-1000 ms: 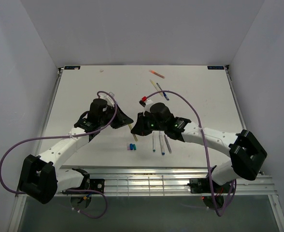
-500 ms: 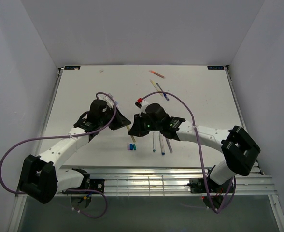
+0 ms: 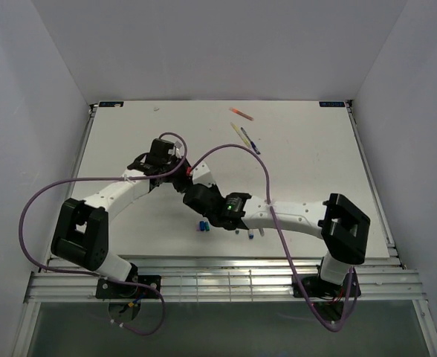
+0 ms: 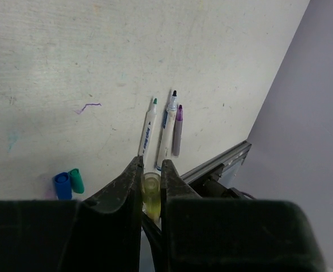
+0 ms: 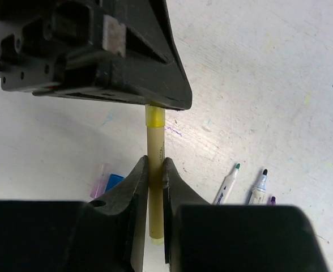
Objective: Open the pen caps
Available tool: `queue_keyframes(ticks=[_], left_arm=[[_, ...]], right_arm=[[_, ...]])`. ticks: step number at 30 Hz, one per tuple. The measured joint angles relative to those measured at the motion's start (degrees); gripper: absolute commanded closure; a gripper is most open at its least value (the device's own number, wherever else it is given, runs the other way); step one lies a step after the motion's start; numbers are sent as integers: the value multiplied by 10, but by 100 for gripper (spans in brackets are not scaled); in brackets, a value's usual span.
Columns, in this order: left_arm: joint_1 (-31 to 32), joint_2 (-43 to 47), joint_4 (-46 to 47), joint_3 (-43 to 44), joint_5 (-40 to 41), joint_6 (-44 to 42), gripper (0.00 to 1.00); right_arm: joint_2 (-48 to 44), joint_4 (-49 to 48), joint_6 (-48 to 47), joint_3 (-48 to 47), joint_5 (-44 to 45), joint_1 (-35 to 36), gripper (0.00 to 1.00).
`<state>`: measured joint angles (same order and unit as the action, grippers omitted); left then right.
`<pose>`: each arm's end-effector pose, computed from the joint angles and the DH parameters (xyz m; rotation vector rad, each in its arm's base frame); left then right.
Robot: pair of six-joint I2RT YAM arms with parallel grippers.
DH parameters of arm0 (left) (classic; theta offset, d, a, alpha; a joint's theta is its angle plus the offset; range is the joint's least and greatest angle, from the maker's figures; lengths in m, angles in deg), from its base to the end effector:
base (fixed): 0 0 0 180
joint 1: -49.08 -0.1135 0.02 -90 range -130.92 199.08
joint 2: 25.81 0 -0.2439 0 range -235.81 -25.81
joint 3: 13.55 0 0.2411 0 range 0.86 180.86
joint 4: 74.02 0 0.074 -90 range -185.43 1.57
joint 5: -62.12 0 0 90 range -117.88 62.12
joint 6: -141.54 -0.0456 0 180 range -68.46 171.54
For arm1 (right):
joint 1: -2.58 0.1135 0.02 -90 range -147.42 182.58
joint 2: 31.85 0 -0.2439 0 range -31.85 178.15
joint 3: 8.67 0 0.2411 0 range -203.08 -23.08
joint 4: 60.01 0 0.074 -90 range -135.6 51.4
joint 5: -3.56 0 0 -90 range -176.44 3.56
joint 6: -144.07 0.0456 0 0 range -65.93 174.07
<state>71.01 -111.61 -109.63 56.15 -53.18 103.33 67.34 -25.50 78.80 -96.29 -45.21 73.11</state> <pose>0.2758 -0.1321 0.1994 -0.4878 2.6386 -1.0375 0.1518 0.3391 0.2279 -0.5289 2.0785 0.0941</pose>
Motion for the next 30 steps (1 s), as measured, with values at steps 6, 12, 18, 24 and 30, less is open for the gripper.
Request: queue_keyframes(ticks=[6,12,18,24,30], left_arm=[[-11,13,30,-2,-50,1,100],[-53,111,96,-44,-28,-21,100],[-51,160,69,-92,12,-46,100],[-50,191,30,-181,43,-50,100],[-49,196,30,-253,34,-48,100]], right_arm=[[-135,-152,-15,155,-161,-60,92],[-247,-232,15,330,-406,-198,92],[-290,-232,28,350,-462,-226,92],[-325,-180,22,353,-405,-268,92],[-332,-148,20,397,-375,-299,92]])
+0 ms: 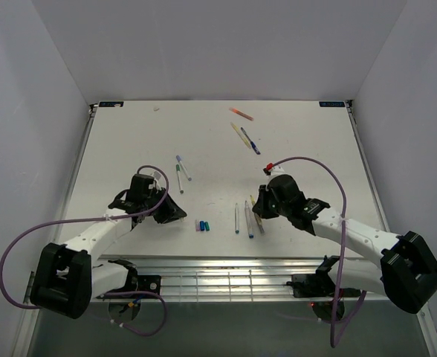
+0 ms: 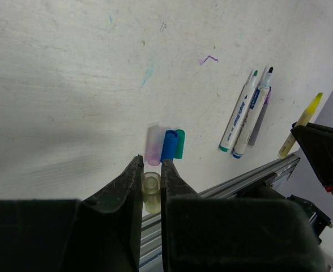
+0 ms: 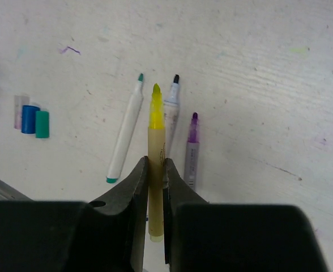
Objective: Open the pen caps
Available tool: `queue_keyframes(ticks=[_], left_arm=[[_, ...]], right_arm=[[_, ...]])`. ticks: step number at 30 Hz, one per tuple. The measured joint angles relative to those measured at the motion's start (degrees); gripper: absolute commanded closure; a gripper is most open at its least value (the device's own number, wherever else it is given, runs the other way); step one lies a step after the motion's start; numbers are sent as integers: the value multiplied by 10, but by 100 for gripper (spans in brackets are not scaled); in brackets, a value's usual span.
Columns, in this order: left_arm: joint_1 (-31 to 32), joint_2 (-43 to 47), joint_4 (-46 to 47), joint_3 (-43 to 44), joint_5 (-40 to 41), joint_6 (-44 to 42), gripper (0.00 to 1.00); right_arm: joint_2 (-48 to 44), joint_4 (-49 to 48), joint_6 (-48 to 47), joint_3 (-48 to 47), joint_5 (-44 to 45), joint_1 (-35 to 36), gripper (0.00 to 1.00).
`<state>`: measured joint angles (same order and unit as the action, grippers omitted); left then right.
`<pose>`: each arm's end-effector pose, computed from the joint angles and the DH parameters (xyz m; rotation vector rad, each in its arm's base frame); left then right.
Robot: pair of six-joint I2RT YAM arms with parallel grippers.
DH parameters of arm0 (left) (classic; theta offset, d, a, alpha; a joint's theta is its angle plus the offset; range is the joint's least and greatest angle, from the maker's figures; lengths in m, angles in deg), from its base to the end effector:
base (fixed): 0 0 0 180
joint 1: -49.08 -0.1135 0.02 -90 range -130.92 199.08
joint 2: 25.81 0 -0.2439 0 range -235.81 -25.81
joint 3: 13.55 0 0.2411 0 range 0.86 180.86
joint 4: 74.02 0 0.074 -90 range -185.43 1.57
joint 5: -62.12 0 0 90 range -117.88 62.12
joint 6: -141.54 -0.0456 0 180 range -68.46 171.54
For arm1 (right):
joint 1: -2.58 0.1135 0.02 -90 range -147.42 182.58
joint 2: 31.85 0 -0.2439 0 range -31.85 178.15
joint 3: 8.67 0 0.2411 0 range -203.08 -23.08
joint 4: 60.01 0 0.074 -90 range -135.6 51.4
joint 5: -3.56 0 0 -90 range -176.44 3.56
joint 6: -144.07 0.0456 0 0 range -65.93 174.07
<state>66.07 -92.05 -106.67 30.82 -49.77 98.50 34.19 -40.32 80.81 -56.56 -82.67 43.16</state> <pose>0.1987 -0.0785 0.1522 -0.5317 2.6265 -0.8919 0.1876 0.1567 0.1880 -0.2393 2.2778 0.5585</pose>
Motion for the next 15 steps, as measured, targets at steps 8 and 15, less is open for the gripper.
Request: queue_keyframes(ticks=[8,15], left_arm=[[2,0,34,-38,-17,2,91],[11,0,61,-61,-28,6,80]], right_arm=[[0,19,0,30,8,-37,92],[12,20,0,46,10,-52,92]])
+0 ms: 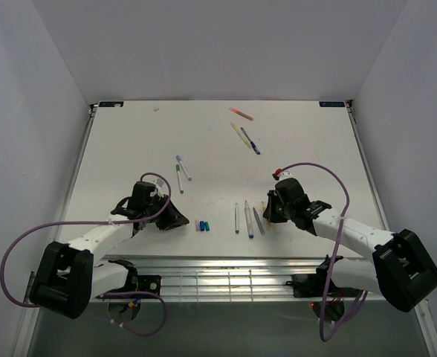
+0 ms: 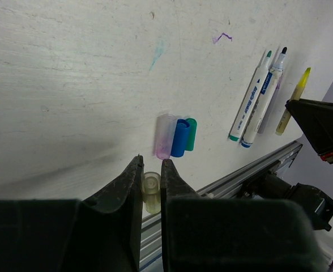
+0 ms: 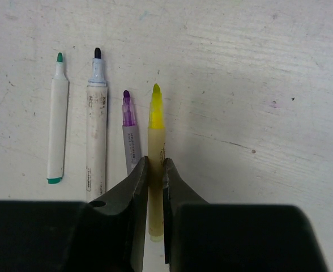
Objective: Open the pen caps
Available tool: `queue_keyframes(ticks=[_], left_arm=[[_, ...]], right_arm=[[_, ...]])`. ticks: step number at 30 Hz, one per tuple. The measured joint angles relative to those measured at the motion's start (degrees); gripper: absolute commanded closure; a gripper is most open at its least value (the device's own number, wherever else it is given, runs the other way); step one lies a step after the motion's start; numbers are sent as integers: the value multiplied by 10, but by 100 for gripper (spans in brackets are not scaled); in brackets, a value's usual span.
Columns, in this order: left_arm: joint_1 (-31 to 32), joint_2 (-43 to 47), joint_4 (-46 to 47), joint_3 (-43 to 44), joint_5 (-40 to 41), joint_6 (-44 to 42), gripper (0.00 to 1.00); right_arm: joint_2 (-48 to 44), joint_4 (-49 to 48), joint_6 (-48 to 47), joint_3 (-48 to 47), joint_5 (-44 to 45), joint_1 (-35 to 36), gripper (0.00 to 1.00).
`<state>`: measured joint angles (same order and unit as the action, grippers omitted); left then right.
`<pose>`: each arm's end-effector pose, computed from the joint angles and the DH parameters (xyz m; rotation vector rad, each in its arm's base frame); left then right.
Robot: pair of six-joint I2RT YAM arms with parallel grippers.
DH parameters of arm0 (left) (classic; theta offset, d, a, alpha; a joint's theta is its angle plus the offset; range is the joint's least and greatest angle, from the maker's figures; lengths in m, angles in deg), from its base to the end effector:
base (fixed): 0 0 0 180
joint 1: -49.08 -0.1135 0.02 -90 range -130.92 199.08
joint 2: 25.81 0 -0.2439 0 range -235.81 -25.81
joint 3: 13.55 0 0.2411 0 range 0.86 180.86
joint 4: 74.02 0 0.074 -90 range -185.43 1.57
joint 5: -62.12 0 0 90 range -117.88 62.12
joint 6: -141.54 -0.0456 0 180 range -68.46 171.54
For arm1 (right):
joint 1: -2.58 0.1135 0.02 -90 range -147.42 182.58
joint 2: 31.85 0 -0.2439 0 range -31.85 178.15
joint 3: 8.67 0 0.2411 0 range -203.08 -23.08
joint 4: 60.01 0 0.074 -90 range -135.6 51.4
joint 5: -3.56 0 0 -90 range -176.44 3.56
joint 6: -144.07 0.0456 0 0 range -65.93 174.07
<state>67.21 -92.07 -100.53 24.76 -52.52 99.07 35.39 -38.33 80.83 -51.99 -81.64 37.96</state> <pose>0.1860 -0.0809 0.1298 -0.5000 2.6471 -0.9601 0.1894 0.1298 0.1553 -0.1397 2.4001 0.4200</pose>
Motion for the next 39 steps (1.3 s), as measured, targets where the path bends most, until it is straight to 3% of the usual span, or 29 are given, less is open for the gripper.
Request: queue_keyframes(ticks=[10,26,39], left_arm=[[3,-14,31,-19,-11,8,61],[16,-32,61,-22,-14,17,57],[16,0,32,-1,9,19,51]], right_arm=[[19,-3,0,5,-1,-5,92],[41,-20,0,7,-19,-5,92],[49,-31,-3,7,-20,-5,67]])
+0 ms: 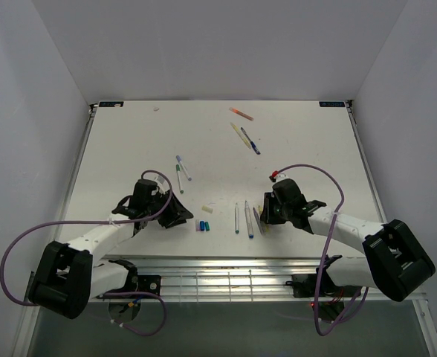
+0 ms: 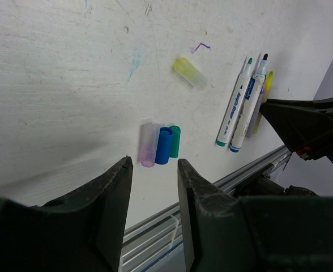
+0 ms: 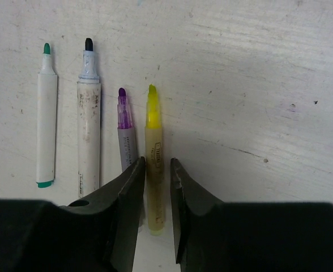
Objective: Open the pen caps
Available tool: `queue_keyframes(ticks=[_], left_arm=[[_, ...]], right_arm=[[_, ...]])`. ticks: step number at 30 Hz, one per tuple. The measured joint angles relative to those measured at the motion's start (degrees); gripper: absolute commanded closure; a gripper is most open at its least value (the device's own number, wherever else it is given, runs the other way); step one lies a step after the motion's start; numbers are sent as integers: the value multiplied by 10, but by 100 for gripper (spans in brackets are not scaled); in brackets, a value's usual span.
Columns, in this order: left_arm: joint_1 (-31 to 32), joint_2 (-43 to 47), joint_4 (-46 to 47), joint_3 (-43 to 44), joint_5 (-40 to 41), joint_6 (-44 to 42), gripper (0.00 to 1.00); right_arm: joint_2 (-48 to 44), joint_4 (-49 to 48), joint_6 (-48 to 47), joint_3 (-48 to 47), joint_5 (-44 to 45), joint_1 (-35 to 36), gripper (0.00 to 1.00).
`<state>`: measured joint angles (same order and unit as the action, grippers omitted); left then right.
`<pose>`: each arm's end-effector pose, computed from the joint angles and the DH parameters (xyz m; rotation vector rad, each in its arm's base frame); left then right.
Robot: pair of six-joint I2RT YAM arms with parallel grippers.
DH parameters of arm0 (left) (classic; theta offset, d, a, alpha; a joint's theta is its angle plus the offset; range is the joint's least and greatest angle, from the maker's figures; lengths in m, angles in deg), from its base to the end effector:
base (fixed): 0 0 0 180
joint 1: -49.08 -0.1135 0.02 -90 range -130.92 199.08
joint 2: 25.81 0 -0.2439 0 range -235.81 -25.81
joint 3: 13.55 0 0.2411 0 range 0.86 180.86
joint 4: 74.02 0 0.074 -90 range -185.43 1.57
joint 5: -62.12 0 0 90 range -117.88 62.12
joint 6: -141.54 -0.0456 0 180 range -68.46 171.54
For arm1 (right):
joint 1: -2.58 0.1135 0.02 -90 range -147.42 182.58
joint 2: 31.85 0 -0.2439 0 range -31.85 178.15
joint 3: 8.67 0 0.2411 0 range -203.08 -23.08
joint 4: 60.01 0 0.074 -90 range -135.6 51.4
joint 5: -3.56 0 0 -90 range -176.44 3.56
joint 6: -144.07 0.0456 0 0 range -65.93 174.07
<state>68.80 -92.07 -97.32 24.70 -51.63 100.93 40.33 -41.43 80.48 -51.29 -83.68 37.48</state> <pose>0.1887 -0.0871 0.1332 -0.4880 2.6045 -0.9839 0.1939 0.1326 0.1377 -0.1592 2.4507 0.4280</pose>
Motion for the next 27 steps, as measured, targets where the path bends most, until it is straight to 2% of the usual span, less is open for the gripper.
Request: queue_keyframes(ticks=[7,12,16,24,27], left_arm=[[0,-7,-33,59,22,-8,42],[0,-46,-68,153,61,-23,38],[-6,-95,-90,231,90,-32,38],[-41,-213,-118,344,122,-44,40],[-47,-268,-132,393,133,-52,43]], right_arm=[[0,0,-3,-3,-2,0,55],[0,8,-12,-9,-2,0,50],[-1,23,-18,-24,-2,0,38],[-16,40,-35,-53,-1,0,36],[-16,44,-42,-59,0,0,36]])
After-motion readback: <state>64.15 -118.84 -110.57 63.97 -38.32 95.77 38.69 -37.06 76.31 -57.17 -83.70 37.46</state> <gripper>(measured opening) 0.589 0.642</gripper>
